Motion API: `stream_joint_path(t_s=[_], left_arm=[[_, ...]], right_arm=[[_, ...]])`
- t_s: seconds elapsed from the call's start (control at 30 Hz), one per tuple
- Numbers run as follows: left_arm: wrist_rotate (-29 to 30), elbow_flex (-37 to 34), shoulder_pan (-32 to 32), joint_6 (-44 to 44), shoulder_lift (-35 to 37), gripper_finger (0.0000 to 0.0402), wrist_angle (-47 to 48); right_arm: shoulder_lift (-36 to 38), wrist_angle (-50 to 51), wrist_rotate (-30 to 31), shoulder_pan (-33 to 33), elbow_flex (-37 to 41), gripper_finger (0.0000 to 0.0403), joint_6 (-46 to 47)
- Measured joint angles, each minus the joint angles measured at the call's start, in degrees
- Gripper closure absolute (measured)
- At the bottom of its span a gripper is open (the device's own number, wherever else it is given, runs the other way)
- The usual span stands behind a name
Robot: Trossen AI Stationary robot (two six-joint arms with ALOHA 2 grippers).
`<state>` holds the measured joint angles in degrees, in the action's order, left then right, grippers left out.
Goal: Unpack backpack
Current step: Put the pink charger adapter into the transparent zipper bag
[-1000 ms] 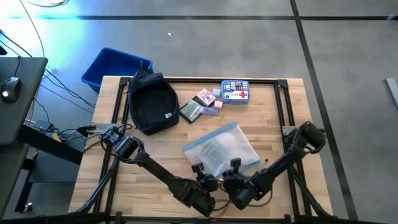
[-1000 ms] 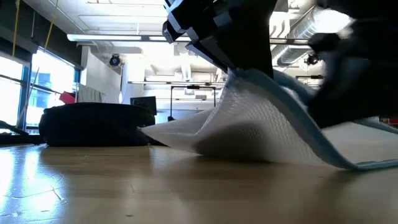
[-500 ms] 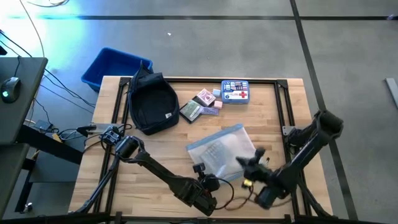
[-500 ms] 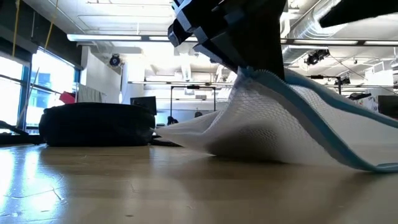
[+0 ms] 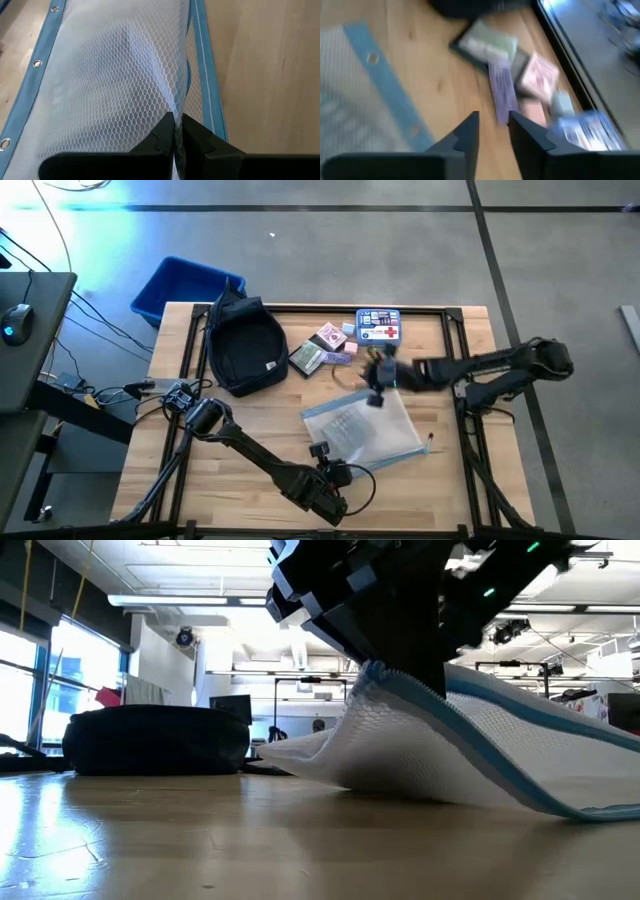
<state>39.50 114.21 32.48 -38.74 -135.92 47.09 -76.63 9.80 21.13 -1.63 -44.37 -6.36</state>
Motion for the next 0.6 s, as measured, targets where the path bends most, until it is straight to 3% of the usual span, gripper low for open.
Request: stream_joint_path(t_s=[0.1, 0.2, 0.4, 0.6], left_arm=[[-0.52, 0.00, -0.16, 0.00, 0.00, 0.0402, 0.00], [-0.50, 0.00, -0.20, -0.02, 0.00, 0.0402, -0.02], [-1.01, 0.00, -0.16, -0.02, 0.00, 0.0402, -0.20], [-2.91, 0.00, -0.10, -0.20, 0.00, 0.0402, -1.20]], right_arm=[[-3.90, -9.39, -6.77, -7.32, 1.13, 0.0255, -4.07], [-9.40, -10.42, -9.44, -12.69, -1.21, 0.0210, -5.09], [-19.53, -2.69, -13.90, -20.82, -9.24, 0.0139, -12.57], [-26.06, 5.06, -21.65, -27.41, -15.13, 0.0119, -18.18]])
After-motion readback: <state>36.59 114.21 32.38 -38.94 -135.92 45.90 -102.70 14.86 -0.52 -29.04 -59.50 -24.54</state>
